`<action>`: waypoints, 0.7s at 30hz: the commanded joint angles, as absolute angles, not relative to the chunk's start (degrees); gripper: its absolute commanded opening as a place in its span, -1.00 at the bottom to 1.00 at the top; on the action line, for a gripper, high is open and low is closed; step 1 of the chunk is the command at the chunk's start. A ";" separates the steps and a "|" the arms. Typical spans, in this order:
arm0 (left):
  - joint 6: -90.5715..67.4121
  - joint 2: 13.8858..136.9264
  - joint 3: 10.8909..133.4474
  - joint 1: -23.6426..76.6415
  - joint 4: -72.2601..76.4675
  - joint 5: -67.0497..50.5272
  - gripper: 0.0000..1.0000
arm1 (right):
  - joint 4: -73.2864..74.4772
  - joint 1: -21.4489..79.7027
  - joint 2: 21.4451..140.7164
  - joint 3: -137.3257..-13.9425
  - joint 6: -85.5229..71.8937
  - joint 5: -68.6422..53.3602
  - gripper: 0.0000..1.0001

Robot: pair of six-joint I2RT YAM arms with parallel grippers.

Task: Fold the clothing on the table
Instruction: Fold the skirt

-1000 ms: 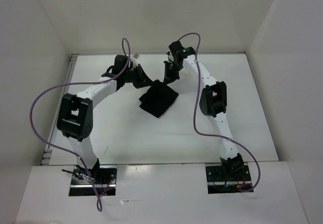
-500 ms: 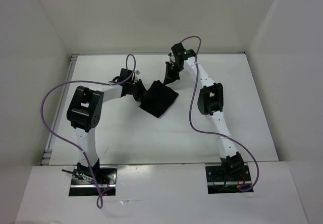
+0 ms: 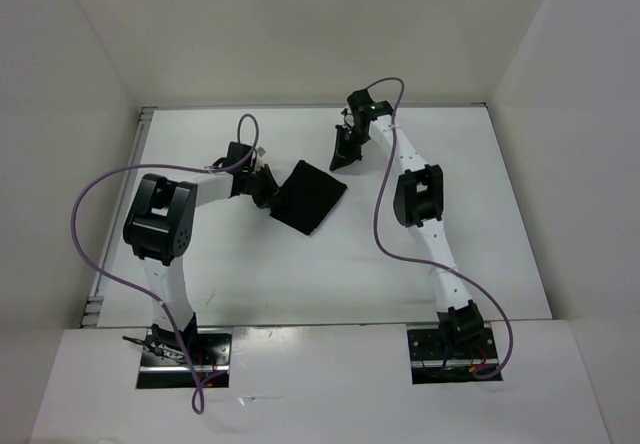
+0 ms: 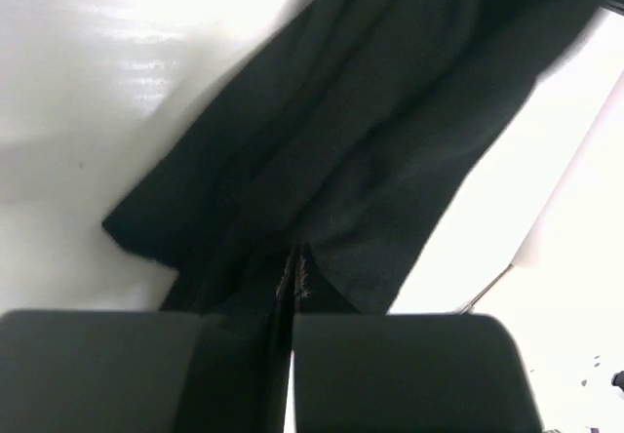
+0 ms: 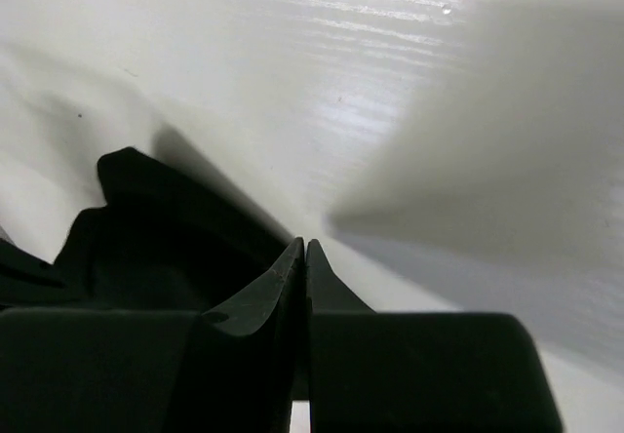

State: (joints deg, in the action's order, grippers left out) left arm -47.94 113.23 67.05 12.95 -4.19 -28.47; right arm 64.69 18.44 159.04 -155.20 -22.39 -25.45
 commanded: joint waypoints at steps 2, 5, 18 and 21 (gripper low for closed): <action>-45.27 106.45 68.11 12.22 -5.54 -28.91 -0.99 | 64.86 18.37 143.83 -153.90 -21.79 -22.42 -0.84; -42.46 102.14 70.65 12.22 -7.21 -28.92 -0.99 | 64.86 18.37 134.78 -150.65 -22.41 -21.89 -0.73; -37.62 103.96 80.58 13.27 -7.47 -43.94 -0.95 | 58.38 19.07 109.30 -120.91 -27.14 -14.05 -0.47; -37.62 107.66 85.24 14.67 -7.47 -46.32 -0.95 | 50.93 19.07 99.02 -108.14 -29.17 -13.54 -0.43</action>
State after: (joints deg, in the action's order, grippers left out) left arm -39.35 104.51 80.58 13.17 -8.80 -41.71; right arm 58.48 18.63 107.44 -116.84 -26.13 -14.94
